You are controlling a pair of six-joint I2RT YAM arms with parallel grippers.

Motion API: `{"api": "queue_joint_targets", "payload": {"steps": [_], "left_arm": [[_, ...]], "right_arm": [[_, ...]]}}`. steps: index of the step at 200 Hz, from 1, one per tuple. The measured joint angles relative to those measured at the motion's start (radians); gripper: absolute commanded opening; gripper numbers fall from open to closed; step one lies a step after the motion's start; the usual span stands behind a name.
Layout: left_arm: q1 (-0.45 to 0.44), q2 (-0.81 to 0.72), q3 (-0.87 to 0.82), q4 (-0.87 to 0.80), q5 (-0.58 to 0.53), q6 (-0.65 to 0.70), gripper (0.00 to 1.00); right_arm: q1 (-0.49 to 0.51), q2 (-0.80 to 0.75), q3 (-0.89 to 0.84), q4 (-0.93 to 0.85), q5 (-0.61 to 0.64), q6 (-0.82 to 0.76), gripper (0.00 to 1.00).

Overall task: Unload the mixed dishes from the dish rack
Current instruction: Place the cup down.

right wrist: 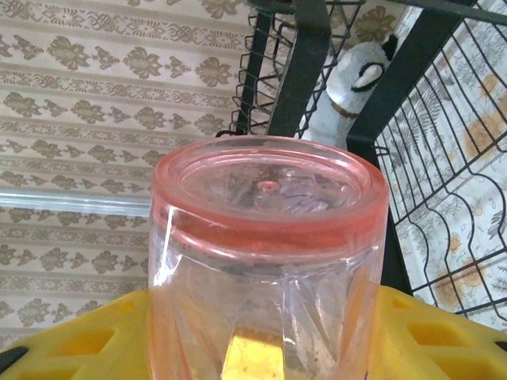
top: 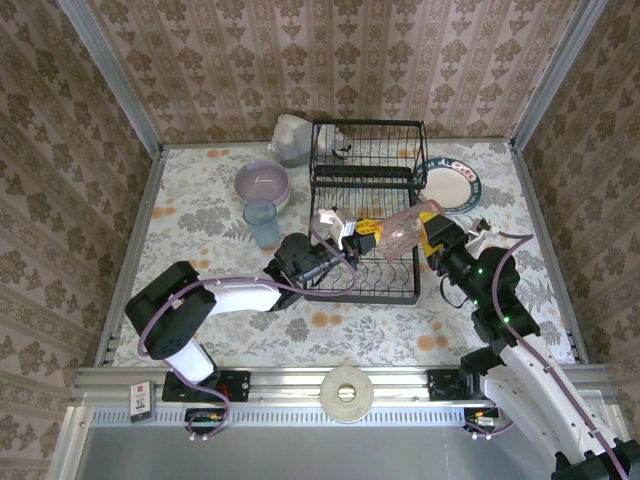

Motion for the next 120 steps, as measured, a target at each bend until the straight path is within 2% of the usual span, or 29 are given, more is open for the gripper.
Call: {"api": "queue_joint_targets", "payload": {"steps": [41,77,79,83,85,120], "left_arm": [[-0.019,-0.017,0.007,-0.045,-0.035,0.023,0.00],[-0.034,-0.030,0.005,-0.047,-0.073,0.030,0.00],[-0.035,-0.031,0.005,-0.047,-0.074,0.030,0.00],[-0.036,-0.031,0.005,-0.048,-0.079,0.030,0.00],[-0.036,-0.032,0.005,-0.048,-0.079,0.030,0.00],[-0.039,-0.062,-0.004,-0.068,-0.136,0.019,0.00]], "right_arm": [[-0.002,-0.005,-0.002,0.000,0.006,-0.004,0.54],[-0.002,-0.019,-0.010,0.013,0.005,-0.007,0.69],[-0.002,-0.019,-0.010,0.014,0.005,-0.009,0.75],[-0.002,-0.019,-0.011,0.016,0.005,-0.008,0.96],[-0.002,-0.019,-0.011,0.016,0.005,-0.011,0.99],[0.005,-0.046,-0.013,0.019,0.002,-0.034,1.00]]}}
